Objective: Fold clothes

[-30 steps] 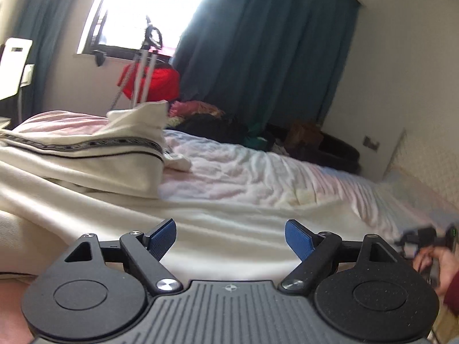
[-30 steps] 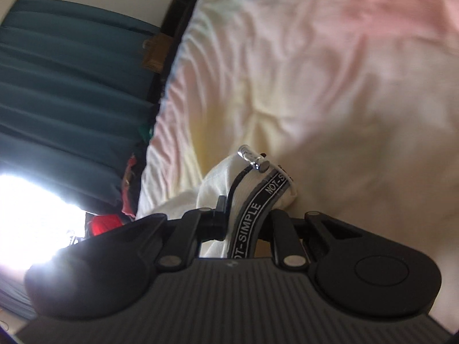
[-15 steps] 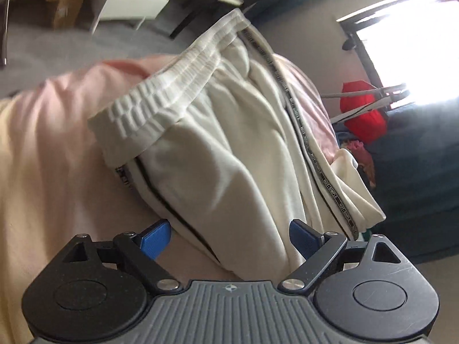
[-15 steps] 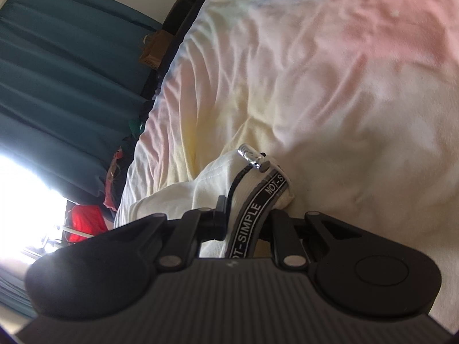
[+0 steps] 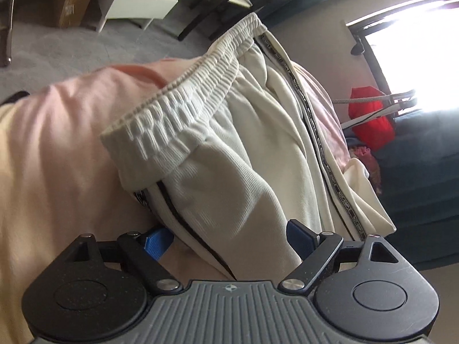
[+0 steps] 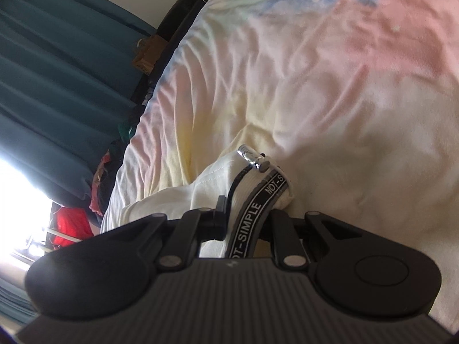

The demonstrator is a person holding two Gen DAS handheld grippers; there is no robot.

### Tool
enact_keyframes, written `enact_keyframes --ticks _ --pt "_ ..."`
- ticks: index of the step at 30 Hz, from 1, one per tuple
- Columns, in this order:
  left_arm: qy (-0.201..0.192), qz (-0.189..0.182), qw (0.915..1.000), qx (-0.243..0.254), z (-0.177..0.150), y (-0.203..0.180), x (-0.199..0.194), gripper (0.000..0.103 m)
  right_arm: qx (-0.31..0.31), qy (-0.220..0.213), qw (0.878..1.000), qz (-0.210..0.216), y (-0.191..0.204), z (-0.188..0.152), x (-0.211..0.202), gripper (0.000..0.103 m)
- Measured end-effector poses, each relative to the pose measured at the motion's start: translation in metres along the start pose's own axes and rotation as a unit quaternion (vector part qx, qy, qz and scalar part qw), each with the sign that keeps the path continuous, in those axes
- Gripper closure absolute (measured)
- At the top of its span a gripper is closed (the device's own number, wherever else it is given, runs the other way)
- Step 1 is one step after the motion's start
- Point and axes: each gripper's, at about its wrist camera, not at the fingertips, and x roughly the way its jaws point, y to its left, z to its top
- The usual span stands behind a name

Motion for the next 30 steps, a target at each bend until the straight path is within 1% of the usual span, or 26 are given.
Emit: enact_keyframes --ticks 1,2,3,4,5,6,9,11,14,15,17,19,21,23,25,27,28,29,30 --pt "-0.008 -0.005 1.0 -0.004 0.002 0.0 0.0 0.024 0.001 -0.001 1.0 -0.001 0.0 -0.001 -0.001 0.089" --pt "-0.012 -0.004 0.9999 -0.005 0.003 0.001 0.001 0.033 0.002 -0.002 1.0 -0.002 0.0 -0.001 -0.001 0.089" --pt "-0.016 0.0 0.9999 -0.006 0.004 0.001 0.002 0.05 0.003 -0.002 1.0 -0.003 0.0 -0.001 -0.001 0.089" --pt "-0.021 0.002 0.9998 -0.002 0.005 0.001 0.001 0.059 0.004 -0.003 1.0 -0.005 0.0 -0.001 -0.001 0.089" --pt "-0.027 0.003 0.9996 0.004 0.006 0.0 -0.001 0.073 0.005 -0.004 1.0 -0.006 0.001 -0.002 -0.001 0.089" --pt "-0.033 0.004 0.9994 0.01 0.007 -0.001 -0.003 0.079 0.002 -0.005 1.0 -0.007 0.001 -0.002 -0.002 0.089" --pt "-0.069 -0.02 0.9971 0.025 0.007 -0.01 -0.019 0.085 -0.008 -0.007 1.0 -0.011 0.002 -0.004 -0.004 0.089" --pt "-0.103 -0.036 0.9933 0.037 0.003 -0.018 -0.037 0.087 -0.013 -0.024 0.999 -0.031 0.008 -0.007 -0.011 0.089" --pt "-0.151 -0.08 0.985 0.019 -0.007 -0.015 -0.076 0.088 -0.02 -0.051 0.997 -0.062 0.017 -0.013 -0.022 0.089" --pt "-0.164 -0.083 0.9829 0.014 -0.011 -0.014 -0.085 0.088 -0.023 -0.059 0.995 -0.072 0.02 -0.015 -0.026 0.089" --pt "-0.18 -0.067 0.9814 0.002 -0.017 -0.008 -0.099 0.088 -0.027 -0.077 0.992 -0.092 0.026 -0.019 -0.033 0.089" --pt "-0.175 -0.027 0.9841 -0.006 -0.018 -0.005 -0.102 0.088 -0.032 -0.094 0.989 -0.112 0.032 -0.023 -0.04 0.089" --pt "-0.161 0.02 0.9867 -0.003 -0.019 -0.001 -0.1 0.088 -0.025 -0.107 0.985 -0.135 0.032 -0.028 -0.048 0.089" --pt "-0.146 0.046 0.9882 -0.004 -0.018 0.002 -0.097 0.088 -0.005 -0.106 0.982 -0.156 0.026 -0.031 -0.052 0.089" --pt "-0.137 0.065 0.9885 0.004 -0.018 0.003 -0.097 0.086 0.016 -0.088 0.981 -0.172 0.016 -0.033 -0.051 0.088" --pt "-0.138 0.076 0.9874 0.019 -0.02 -0.002 -0.098 0.081 0.031 -0.078 0.982 -0.17 0.011 -0.032 -0.052 0.088" --pt "-0.141 0.079 0.9864 0.028 -0.023 -0.006 -0.1 0.079 0.029 -0.073 0.983 -0.169 0.012 -0.031 -0.051 0.087" --pt "-0.145 0.081 0.9854 0.037 -0.025 -0.009 -0.101 0.074 0.018 -0.068 0.983 -0.167 0.015 -0.03 -0.051 0.082" --pt "-0.15 0.084 0.984 0.046 -0.028 -0.014 -0.102 0.061 0.0 -0.065 0.985 -0.163 0.021 -0.03 -0.052 0.072"
